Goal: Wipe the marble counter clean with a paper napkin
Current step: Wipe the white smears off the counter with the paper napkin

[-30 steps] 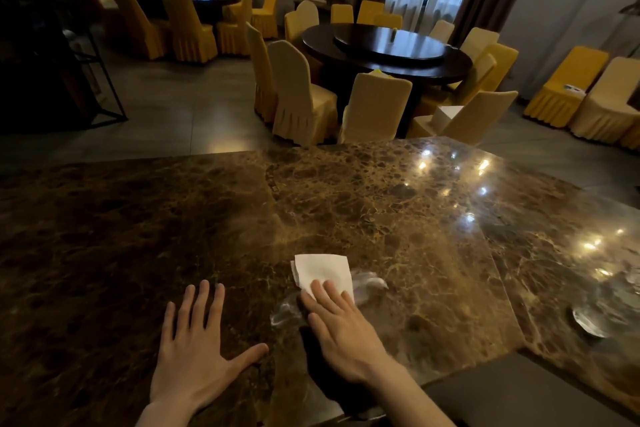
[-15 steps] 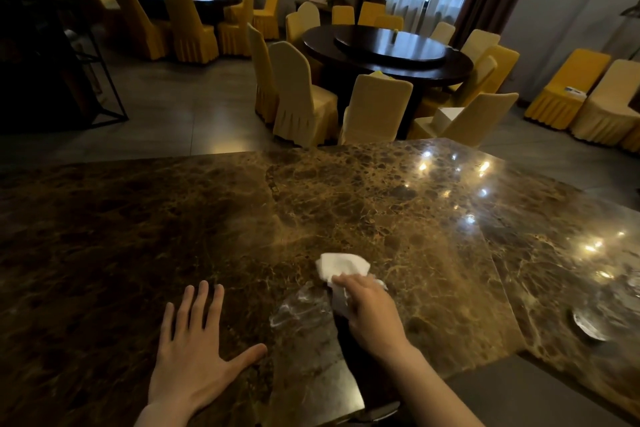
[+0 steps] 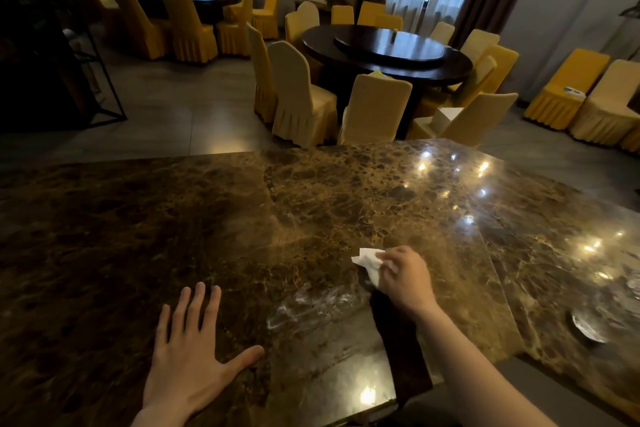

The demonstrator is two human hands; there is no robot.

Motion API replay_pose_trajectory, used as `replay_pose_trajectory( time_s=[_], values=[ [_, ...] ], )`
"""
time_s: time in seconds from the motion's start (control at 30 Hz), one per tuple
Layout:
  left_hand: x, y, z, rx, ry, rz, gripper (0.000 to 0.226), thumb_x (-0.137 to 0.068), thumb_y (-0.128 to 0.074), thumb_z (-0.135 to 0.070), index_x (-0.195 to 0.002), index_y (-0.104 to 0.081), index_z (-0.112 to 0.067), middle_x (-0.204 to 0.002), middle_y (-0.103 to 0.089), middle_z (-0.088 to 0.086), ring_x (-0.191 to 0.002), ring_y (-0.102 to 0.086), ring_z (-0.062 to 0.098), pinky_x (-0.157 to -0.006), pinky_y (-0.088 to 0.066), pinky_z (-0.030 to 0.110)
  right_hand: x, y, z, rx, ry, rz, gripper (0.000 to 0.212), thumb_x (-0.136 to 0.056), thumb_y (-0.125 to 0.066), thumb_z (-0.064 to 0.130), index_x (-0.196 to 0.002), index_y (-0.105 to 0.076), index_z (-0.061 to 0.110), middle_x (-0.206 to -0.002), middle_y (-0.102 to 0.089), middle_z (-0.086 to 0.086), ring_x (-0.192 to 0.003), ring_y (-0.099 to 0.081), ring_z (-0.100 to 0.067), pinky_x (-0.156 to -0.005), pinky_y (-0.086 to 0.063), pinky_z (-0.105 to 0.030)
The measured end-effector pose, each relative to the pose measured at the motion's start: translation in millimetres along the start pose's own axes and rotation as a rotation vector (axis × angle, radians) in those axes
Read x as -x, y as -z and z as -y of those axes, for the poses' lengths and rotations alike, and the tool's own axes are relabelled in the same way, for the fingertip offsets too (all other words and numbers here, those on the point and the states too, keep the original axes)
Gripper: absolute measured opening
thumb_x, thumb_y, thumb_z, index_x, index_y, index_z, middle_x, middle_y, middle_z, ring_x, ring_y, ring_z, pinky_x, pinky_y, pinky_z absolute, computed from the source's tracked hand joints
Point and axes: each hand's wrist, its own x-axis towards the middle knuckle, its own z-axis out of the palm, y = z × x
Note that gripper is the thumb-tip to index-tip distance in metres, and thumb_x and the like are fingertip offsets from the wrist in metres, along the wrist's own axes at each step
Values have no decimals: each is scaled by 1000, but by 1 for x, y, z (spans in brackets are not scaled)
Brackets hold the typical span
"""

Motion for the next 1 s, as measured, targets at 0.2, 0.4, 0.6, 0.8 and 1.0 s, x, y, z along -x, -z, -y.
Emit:
replay_pose_trajectory(
  time_s=[0.2, 0.4, 0.6, 0.8, 1.0],
  values=[
    [0, -4, 3, -7, -10, -19, 137, -53, 5, -114, -156, 30, -28, -170, 30, 1, -155, 32, 21, -132, 11, 53, 38, -14, -8, 168, 311, 79, 25, -100, -61, 16, -124, -69, 16, -140, -62, -2, -139, -47, -25, -109, -43, -40],
    [0, -8, 5, 12, -12, -41, 136, -56, -2, -115, -157, 28, -29, -171, 29, -1, -155, 34, 20, -132, 13, 53, 69, -3, -22, 165, 431, 65, 44, -84, -78, 4, -122, -73, 26, -134, -65, 11, -131, -55, -12, -102, -51, -33],
    [-1, -7, 5, 44, -19, -65, 137, -56, -6, -116, -159, 22, -29, -170, 27, -3, -155, 32, 18, -131, 14, 52, 23, -9, 10, 263, 60, -27, 26, -85, -66, 0, -98, -79, 20, -113, -75, -4, -109, -68, -26, -79, -59, -43],
    [-1, -8, 5, 35, -7, -51, 137, -55, -4, -116, -158, 25, -30, -170, 29, -3, -155, 34, 19, -131, 14, 52, 75, -21, -8, 174, 388, 11, 42, -73, -85, 2, -106, -79, 28, -117, -75, 11, -116, -67, -12, -89, -60, -33],
    [-2, -5, 4, 33, -9, -50, 137, -54, -2, -116, -157, 28, -30, -169, 32, -3, -154, 35, 19, -131, 14, 52, 39, -6, 10, 359, 58, -84, 19, -89, -62, 6, -97, -76, 18, -108, -73, -1, -105, -68, -25, -73, -56, -37]
  ],
)
